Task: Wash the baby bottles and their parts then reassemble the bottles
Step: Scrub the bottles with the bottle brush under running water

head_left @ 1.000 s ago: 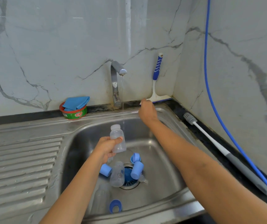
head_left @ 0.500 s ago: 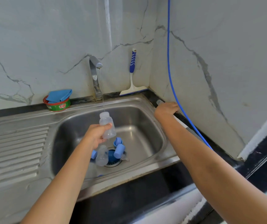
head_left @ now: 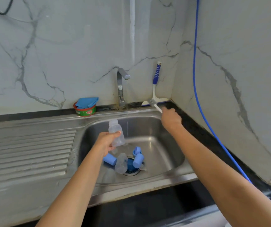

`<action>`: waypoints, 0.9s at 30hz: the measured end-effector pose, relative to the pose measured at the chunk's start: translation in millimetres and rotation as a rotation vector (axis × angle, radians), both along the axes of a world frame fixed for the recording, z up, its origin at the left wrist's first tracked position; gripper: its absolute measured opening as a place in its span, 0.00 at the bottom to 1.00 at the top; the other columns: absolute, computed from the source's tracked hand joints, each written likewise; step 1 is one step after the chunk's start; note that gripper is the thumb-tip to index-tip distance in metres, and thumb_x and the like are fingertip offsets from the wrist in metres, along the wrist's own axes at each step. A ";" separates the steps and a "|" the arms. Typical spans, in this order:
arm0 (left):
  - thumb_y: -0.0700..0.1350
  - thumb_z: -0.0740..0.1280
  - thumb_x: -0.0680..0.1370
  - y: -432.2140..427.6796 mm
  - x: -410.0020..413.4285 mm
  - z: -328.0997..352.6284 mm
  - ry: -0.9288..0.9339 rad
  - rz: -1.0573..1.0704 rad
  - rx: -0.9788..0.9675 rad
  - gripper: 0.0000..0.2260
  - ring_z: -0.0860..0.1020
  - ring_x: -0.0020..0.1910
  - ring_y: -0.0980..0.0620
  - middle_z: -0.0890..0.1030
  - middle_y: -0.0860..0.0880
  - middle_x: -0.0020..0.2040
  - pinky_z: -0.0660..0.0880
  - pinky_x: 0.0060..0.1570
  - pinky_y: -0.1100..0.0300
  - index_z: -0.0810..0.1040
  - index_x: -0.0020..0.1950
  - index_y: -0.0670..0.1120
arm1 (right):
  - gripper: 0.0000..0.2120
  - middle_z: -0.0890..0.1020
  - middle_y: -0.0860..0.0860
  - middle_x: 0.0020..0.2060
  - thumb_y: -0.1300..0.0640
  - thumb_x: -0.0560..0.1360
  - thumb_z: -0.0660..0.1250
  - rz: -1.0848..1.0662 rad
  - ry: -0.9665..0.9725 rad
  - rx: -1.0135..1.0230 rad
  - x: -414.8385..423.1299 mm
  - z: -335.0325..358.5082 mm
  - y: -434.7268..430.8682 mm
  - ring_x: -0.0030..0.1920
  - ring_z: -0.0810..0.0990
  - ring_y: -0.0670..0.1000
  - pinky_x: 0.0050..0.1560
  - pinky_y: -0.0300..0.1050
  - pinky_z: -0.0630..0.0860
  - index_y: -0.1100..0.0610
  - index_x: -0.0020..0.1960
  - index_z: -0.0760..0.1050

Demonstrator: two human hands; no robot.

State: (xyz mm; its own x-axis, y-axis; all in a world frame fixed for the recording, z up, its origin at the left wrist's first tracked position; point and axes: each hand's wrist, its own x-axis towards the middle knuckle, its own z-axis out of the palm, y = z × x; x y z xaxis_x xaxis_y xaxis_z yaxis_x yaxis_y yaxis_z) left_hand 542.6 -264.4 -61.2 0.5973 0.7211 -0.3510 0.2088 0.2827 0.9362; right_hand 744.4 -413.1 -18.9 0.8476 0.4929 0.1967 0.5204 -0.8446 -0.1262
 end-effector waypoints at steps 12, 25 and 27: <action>0.43 0.72 0.75 12.9 -7.5 -9.3 -0.003 0.010 -0.024 0.13 0.78 0.57 0.43 0.78 0.42 0.57 0.74 0.62 0.45 0.73 0.55 0.43 | 0.14 0.80 0.58 0.52 0.60 0.80 0.56 0.153 -0.077 -0.048 -49.6 -20.4 51.6 0.51 0.81 0.59 0.43 0.49 0.76 0.54 0.65 0.68; 0.44 0.73 0.74 9.6 -2.3 -17.7 -0.016 -0.002 -0.053 0.15 0.78 0.57 0.43 0.79 0.42 0.57 0.72 0.63 0.44 0.74 0.57 0.43 | 0.14 0.78 0.58 0.52 0.60 0.80 0.56 0.139 -0.101 0.024 -43.3 -19.1 29.1 0.49 0.80 0.60 0.39 0.48 0.71 0.54 0.64 0.68; 0.44 0.73 0.74 9.8 -1.9 -18.6 -0.020 -0.005 -0.054 0.15 0.78 0.57 0.43 0.79 0.42 0.57 0.72 0.64 0.44 0.74 0.57 0.43 | 0.14 0.78 0.58 0.53 0.60 0.79 0.55 0.140 -0.103 0.044 -42.1 -17.7 29.2 0.50 0.80 0.61 0.39 0.48 0.70 0.54 0.64 0.68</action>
State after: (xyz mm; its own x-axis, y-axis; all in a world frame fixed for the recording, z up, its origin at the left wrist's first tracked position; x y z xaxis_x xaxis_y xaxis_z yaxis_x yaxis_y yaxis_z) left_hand 540.7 -254.6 -79.8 0.6078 0.6987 -0.3774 0.1920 0.3318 0.9236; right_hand 702.3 -383.9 -36.6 0.7457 0.5937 0.3026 0.6444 -0.7579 -0.1011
